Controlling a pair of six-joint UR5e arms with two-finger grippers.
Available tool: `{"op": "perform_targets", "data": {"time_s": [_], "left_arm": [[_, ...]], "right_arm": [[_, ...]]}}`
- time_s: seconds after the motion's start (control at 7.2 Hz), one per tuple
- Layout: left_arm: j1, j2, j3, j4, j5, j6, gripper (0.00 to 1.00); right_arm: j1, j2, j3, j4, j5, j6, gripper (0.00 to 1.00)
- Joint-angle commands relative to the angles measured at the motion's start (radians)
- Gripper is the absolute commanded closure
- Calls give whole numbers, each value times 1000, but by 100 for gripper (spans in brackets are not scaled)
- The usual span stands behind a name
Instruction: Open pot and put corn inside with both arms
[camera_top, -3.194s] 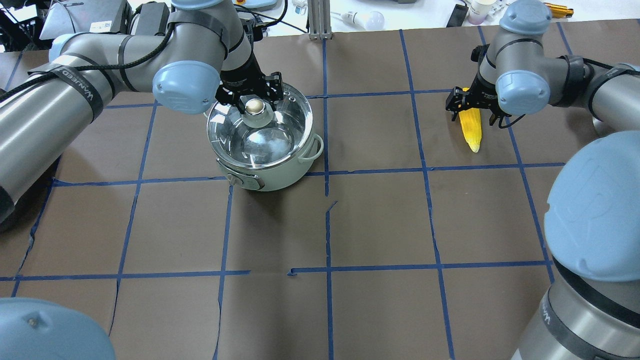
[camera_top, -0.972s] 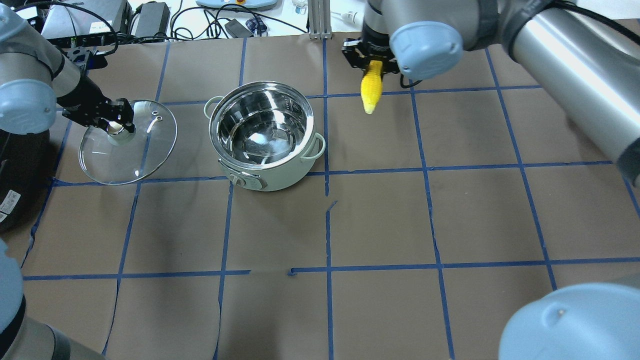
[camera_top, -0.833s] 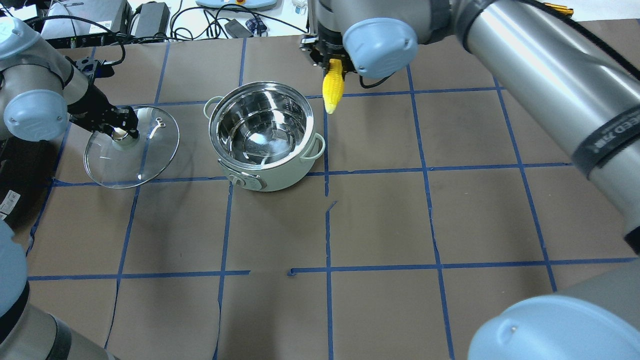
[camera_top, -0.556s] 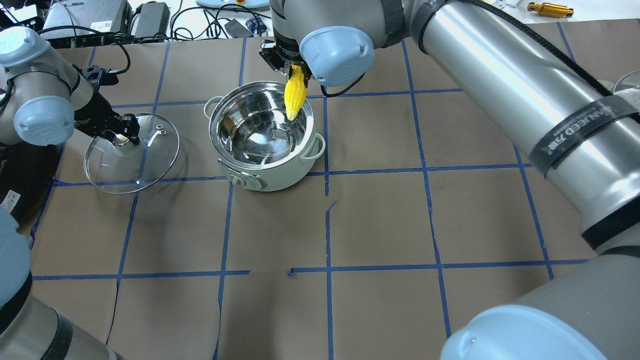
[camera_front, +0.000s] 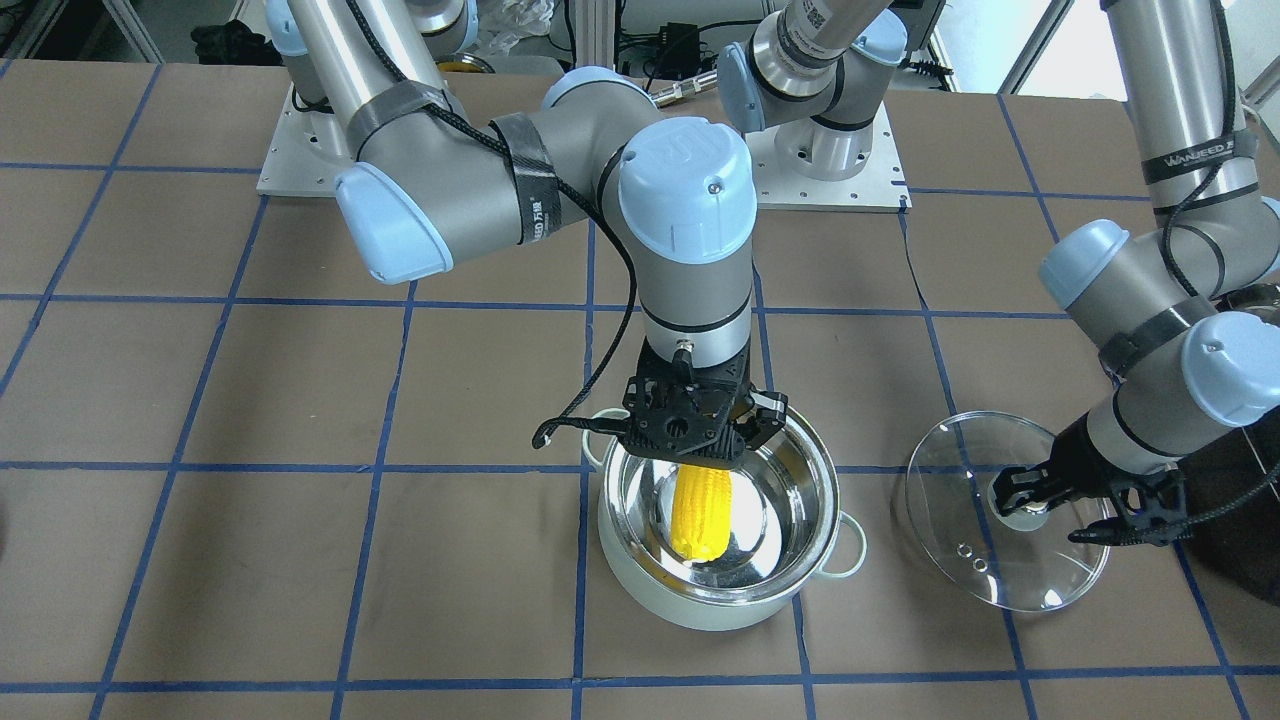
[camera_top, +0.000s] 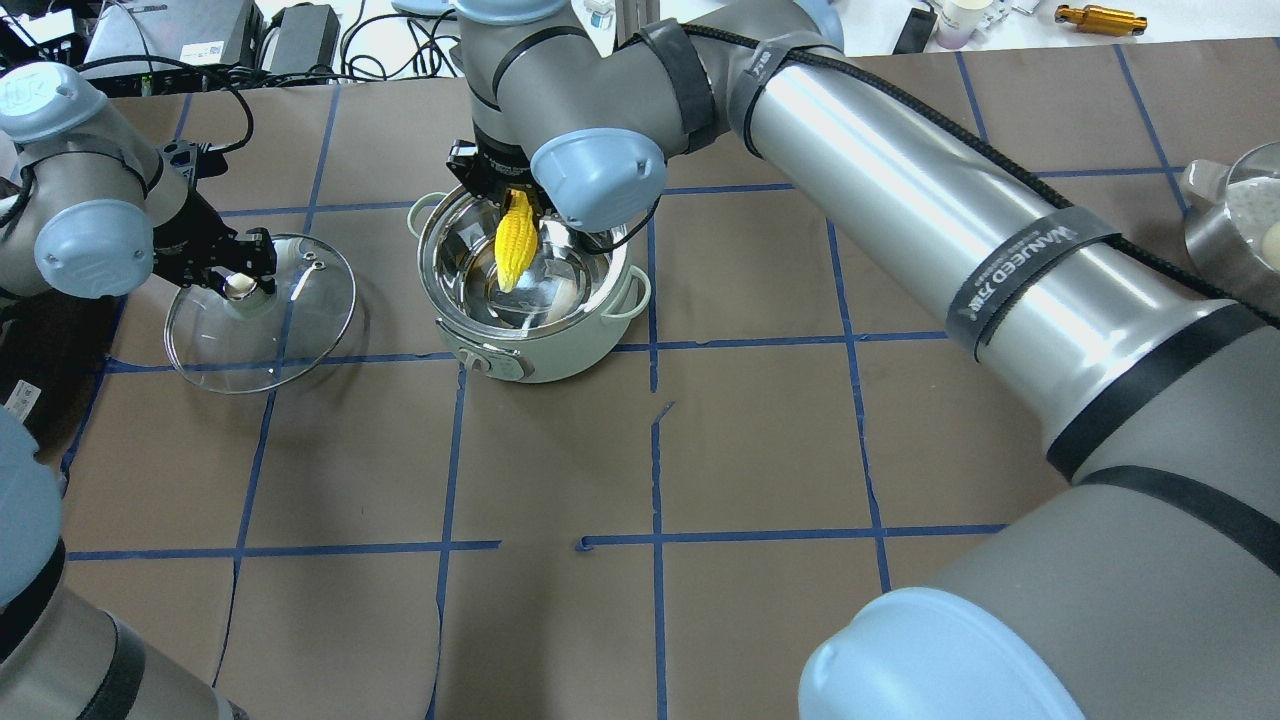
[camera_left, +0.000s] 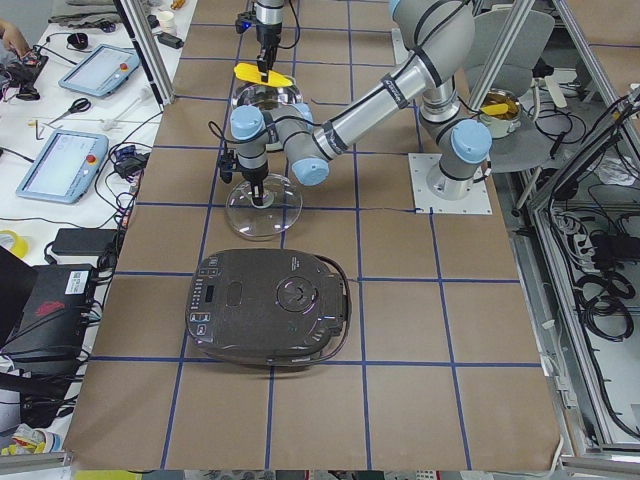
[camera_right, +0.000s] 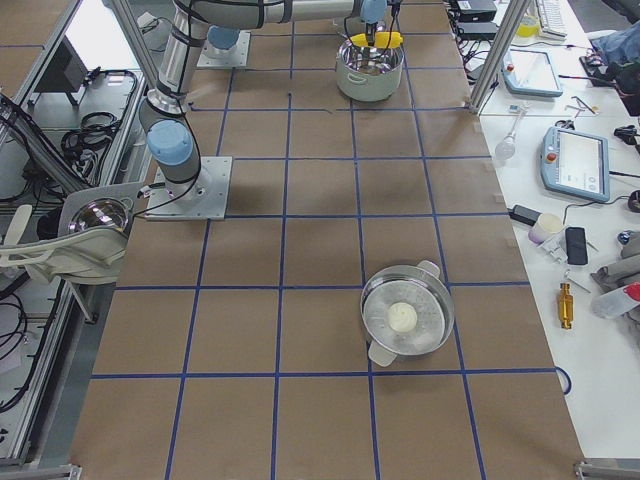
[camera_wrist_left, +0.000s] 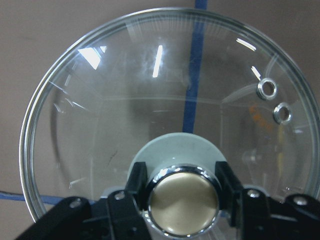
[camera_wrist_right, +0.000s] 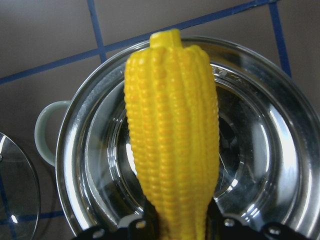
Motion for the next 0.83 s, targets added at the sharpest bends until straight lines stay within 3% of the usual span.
{"op": "perform_targets", "data": {"time_s": [0.0, 0.14, 0.42, 0.69], "left_arm": [[1, -4, -30, 3, 1, -8, 92], [1, -4, -24, 3, 3, -6, 48], [1, -5, -22, 3, 3, -6, 10], [-1, 19, -5, 1, 4, -17, 2]], "right_arm": [[9, 24, 5, -35, -11, -122, 8], [7, 22, 6, -35, -12, -130, 0], [7, 12, 15, -30, -90, -197, 0], [-4, -7, 29, -25, -109, -250, 0]]}}
